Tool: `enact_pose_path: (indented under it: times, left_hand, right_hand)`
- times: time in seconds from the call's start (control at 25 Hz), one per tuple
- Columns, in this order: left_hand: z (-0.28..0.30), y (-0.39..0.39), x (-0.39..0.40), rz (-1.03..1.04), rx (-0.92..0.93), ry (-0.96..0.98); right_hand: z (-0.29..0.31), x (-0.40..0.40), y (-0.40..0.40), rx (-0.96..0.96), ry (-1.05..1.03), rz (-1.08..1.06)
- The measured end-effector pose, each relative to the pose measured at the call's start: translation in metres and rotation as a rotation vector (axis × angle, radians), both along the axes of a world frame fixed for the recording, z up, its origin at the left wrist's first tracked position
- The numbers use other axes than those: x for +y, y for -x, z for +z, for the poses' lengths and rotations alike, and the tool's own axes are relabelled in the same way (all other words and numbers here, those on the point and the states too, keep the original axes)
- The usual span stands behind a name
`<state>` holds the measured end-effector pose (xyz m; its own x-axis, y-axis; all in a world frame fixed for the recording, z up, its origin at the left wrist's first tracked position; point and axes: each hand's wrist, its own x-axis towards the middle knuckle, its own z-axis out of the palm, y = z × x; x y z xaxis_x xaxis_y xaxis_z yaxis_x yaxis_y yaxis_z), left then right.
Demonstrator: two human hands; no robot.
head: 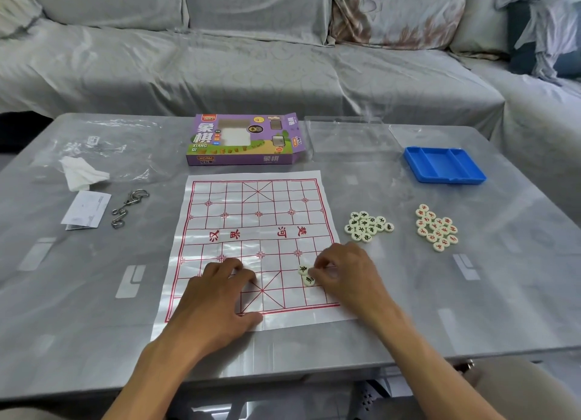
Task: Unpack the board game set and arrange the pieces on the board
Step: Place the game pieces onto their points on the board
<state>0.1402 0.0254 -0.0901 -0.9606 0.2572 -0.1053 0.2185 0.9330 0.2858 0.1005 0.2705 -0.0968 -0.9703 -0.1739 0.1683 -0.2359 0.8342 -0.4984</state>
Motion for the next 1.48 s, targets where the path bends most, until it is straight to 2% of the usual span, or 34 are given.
enact_pose_path:
  times: [0.04,0.12,0.16,0.24,0.36,0.56,0.68,0.8,1.16,1.36,1.48]
  left_hand:
    - [0.0,0.0,0.0,-0.002,0.0,0.0]
    - [-0.001,-0.001,-0.001,-0.004,0.002,0.002]
    - [-0.001,-0.001,-0.001,-0.003,0.003,-0.001]
    - [-0.001,-0.001,-0.001,-0.001,0.0,-0.009]
    - [0.0,0.0,-0.001,-0.003,0.003,-0.002]
    - [-0.001,0.0,0.0,-0.003,0.0,0.005]
    - [0.0,0.0,0.0,-0.001,0.006,-0.006]
    - [-0.001,0.001,0.0,-0.004,0.002,0.005]
    - [-0.001,0.001,0.0,0.001,0.002,0.01]
    - [-0.001,0.001,0.001,0.0,0.001,0.009]
    - [0.0,0.001,0.002,0.001,0.001,0.019]
  right_hand:
    - [-0.001,0.0,0.001,0.011,0.003,-0.003]
    - [-0.003,0.018,0.014,0.059,0.054,-0.227]
    - [-0.004,0.03,0.02,0.085,0.034,-0.342]
    - [-0.009,0.048,0.027,0.067,-0.081,-0.423]
    - [-0.015,0.052,0.029,0.03,-0.14,-0.394]
    - [-0.009,0.044,0.025,0.137,-0.027,-0.411]
    - [-0.007,0.013,0.01,0.151,0.087,-0.2]
    - [-0.019,-0.005,0.0,0.172,0.008,-0.013]
    - [-0.019,0.0,0.008,0.186,-0.051,0.065]
    - [-0.017,0.0,0.013,0.012,0.098,-0.045]
    - [-0.016,0.005,0.017,0.071,0.076,-0.22]
